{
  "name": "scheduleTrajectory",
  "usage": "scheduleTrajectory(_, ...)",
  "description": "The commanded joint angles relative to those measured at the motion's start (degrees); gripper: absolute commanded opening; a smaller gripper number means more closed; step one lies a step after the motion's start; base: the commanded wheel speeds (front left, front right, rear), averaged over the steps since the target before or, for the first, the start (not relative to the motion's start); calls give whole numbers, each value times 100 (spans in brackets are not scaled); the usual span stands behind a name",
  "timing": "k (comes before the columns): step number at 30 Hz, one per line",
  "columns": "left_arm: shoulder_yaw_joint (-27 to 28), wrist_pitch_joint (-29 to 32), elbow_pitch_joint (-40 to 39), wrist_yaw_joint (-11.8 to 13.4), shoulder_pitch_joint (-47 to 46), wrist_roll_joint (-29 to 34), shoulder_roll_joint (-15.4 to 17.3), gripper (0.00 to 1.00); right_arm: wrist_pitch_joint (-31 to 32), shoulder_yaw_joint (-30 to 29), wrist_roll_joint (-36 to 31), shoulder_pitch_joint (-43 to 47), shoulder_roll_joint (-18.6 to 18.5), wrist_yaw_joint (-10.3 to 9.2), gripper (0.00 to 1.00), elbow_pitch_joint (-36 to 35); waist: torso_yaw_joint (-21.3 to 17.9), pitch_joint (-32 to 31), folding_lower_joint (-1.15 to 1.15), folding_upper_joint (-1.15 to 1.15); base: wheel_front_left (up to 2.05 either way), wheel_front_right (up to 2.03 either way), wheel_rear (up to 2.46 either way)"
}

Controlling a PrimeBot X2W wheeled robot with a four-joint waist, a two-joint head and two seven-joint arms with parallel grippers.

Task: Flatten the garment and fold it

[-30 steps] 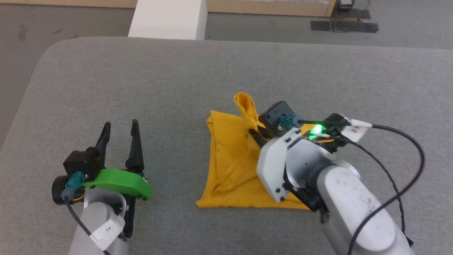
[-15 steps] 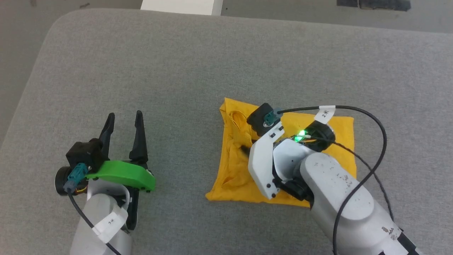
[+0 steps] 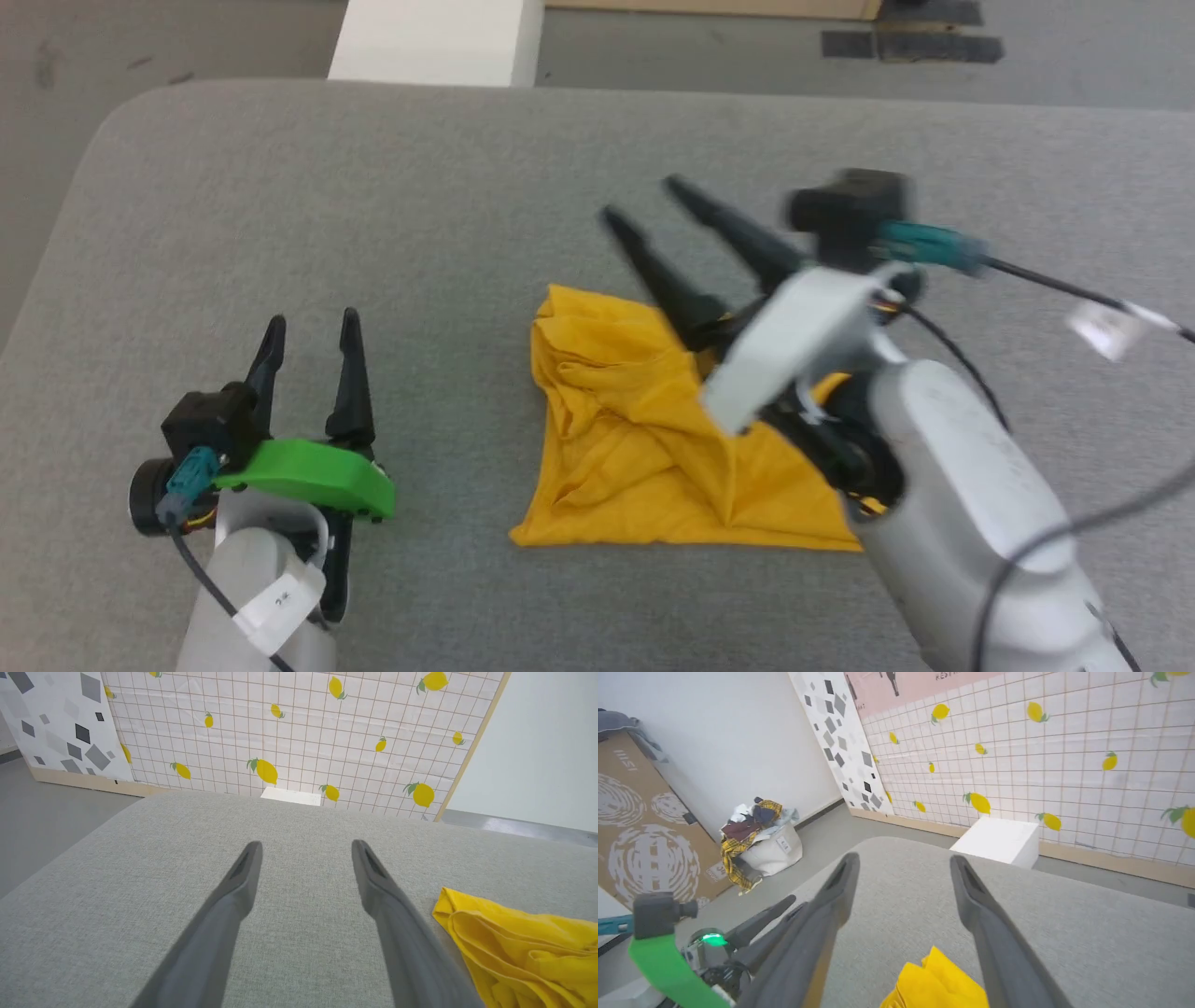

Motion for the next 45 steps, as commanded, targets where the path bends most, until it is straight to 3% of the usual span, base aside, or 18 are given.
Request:
scheduleTrajectory(1, 23, -22, -35, -16, 87, 27, 22, 100, -160, -187, -98, 251, -11, -8, 100, -138, -235, -213, 0, 0, 0, 0, 0)
scheduleTrajectory(7, 53, -22, -97, -16, 192, 49, 18, 100, -693, -1545, -484, 1177, -11, -8, 100, -641, -433, -372, 0, 0, 0, 0, 0)
scheduleTrajectory(10, 45, -22, -127, -17, 224, 60, 11, 100, -741, -2108, -528, 1596, -11, -8, 100, -545, -477, -381, 0, 0, 0, 0, 0)
scheduleTrajectory(14, 41, -22, -147, -20, 234, 61, 9, 100, -658, -2427, -239, 1929, -11, -8, 100, -175, -503, -357, 0, 0, 0, 0, 0)
scheduleTrajectory(19, 34, -22, -152, -25, 233, 64, 23, 100, -112, -2554, 261, 2062, -11, -8, 100, 580, -491, -321, 0, 0, 0, 0, 0)
scheduleTrajectory(20, 28, -22, -139, -28, 232, 62, 25, 100, 485, -2441, 935, 1997, -11, -8, 100, 1077, -466, -319, 0, 0, 0, 0, 0)
scheduleTrajectory(21, 26, -22, -134, -28, 232, 62, 25, 100, 608, -2418, 1031, 1963, -11, -8, 100, 1201, -458, -319, 0, 0, 0, 0, 0)
scheduleTrajectory(28, 12, -22, -102, -32, 241, 50, 15, 100, 1224, -2256, 1283, 1551, -10, -8, 100, 1966, -387, -326, 0, 0, 0, 0, 0)
scheduleTrajectory(37, -14, -22, -78, -36, 241, 44, 1, 100, 1540, -1701, 842, 999, -10, -8, 100, 2798, -281, -308, 0, 0, 0, 0, 0)
scheduleTrajectory(38, -19, -22, -72, -36, 236, 43, 1, 100, 1546, -1637, 799, 951, -10, -8, 85, 2843, -269, -304, 0, 0, 0, 0, 0)
scheduleTrajectory(39, -22, -22, -64, -37, 228, 41, 1, 100, 1530, -1549, 727, 891, -10, -8, 44, 2878, -256, -297, 0, 0, 0, 0, 0)
scheduleTrajectory(41, -26, -22, -55, -37, 221, 38, 0, 100, 1435, -1422, 503, 800, -10, -8, 2, 2908, -234, -288, 0, 0, 0, 0, 0)
scheduleTrajectory(45, -28, -22, -71, -38, 240, 34, -6, 100, 1208, -1399, -226, 699, -10, -8, 0, 2912, -206, -279, 0, 0, 0, 0, 0)
